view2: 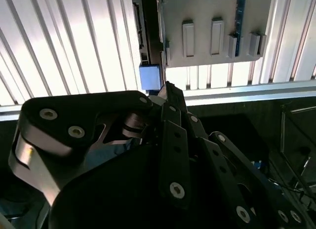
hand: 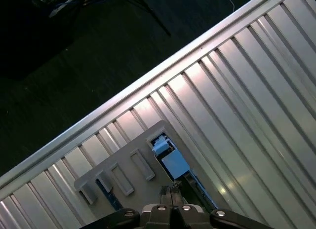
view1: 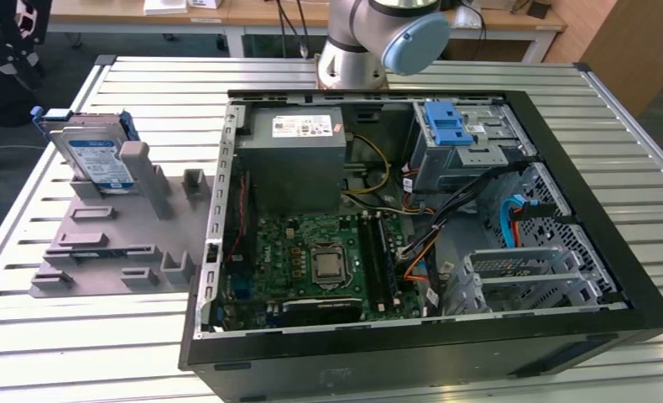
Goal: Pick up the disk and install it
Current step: 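Pick up the disk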
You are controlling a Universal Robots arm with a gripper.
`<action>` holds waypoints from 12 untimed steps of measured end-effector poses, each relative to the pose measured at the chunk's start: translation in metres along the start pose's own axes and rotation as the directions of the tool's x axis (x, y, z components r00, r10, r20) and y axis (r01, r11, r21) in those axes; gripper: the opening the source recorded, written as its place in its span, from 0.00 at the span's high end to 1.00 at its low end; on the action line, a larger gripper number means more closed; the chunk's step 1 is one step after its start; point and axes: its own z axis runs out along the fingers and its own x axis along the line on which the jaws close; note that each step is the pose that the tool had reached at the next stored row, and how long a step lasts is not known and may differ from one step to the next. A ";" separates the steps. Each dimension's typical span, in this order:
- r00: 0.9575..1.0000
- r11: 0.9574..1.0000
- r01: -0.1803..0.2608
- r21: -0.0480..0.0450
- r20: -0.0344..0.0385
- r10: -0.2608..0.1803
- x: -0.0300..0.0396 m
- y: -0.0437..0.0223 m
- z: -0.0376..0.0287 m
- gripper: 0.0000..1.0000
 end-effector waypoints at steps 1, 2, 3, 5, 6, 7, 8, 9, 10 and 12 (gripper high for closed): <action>1.000 1.000 0.012 0.000 0.000 -0.012 0.0000 0.0000 0.0000 0.89; 1.000 1.000 0.024 0.000 -0.001 -0.024 0.0000 0.0000 0.0000 0.89; 0.999 0.999 0.036 0.000 -0.001 -0.036 0.0000 0.0000 0.0000 0.89; 0.998 0.998 0.061 0.000 -0.002 -0.061 0.0000 0.0000 0.0000 0.89; 0.997 0.997 0.074 -0.001 -0.002 -0.074 0.0000 0.0000 0.0000 0.89; 0.996 0.996 0.087 -0.001 -0.003 -0.087 0.0000 0.0000 0.0000 0.89; 0.995 0.995 0.099 -0.001 -0.003 -0.099 0.0000 0.0000 0.0000 0.89; 0.994 0.994 0.112 -0.001 -0.003 -0.112 0.0000 0.0000 0.0000 0.89; 0.992 0.992 0.125 -0.001 -0.004 -0.125 0.0000 0.0000 0.0000 0.89; 0.988 0.988 0.151 -0.001 -0.004 -0.151 0.0000 0.0000 0.0001 0.89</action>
